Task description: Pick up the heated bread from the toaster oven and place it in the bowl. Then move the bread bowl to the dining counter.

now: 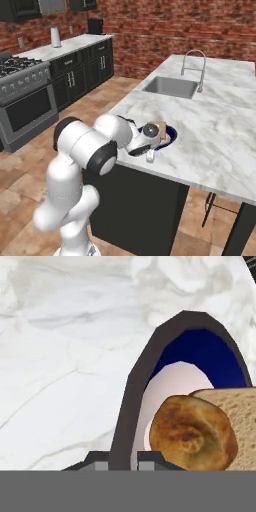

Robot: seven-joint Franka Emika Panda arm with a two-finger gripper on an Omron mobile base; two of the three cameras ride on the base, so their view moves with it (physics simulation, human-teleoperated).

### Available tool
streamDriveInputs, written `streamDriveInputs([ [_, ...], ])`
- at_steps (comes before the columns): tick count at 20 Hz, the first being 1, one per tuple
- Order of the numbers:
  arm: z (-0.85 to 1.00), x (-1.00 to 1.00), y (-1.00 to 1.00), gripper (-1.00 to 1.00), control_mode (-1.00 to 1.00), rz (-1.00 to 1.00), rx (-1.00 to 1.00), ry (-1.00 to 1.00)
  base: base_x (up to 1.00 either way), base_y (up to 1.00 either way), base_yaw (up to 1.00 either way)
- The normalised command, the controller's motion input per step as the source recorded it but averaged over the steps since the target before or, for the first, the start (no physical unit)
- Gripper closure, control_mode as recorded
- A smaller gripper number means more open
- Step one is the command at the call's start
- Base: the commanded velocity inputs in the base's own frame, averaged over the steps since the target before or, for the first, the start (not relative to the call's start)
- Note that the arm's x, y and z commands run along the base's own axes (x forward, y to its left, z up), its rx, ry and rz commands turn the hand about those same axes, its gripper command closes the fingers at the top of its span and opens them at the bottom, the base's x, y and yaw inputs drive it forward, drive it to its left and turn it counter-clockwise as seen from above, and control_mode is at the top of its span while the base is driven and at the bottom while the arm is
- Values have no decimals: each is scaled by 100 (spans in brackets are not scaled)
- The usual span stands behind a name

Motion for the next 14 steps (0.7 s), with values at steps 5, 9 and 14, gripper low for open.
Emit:
streamDriveInputs([
  [5, -5, 13, 0, -100, -100, 0, 0, 0, 0, 0, 0],
  [9, 14, -37, 0, -100, -100, 0, 1, 0, 0, 0, 0],
  [14, 42, -91, 0, -100, -100, -5, 3, 0, 0, 0, 0],
])
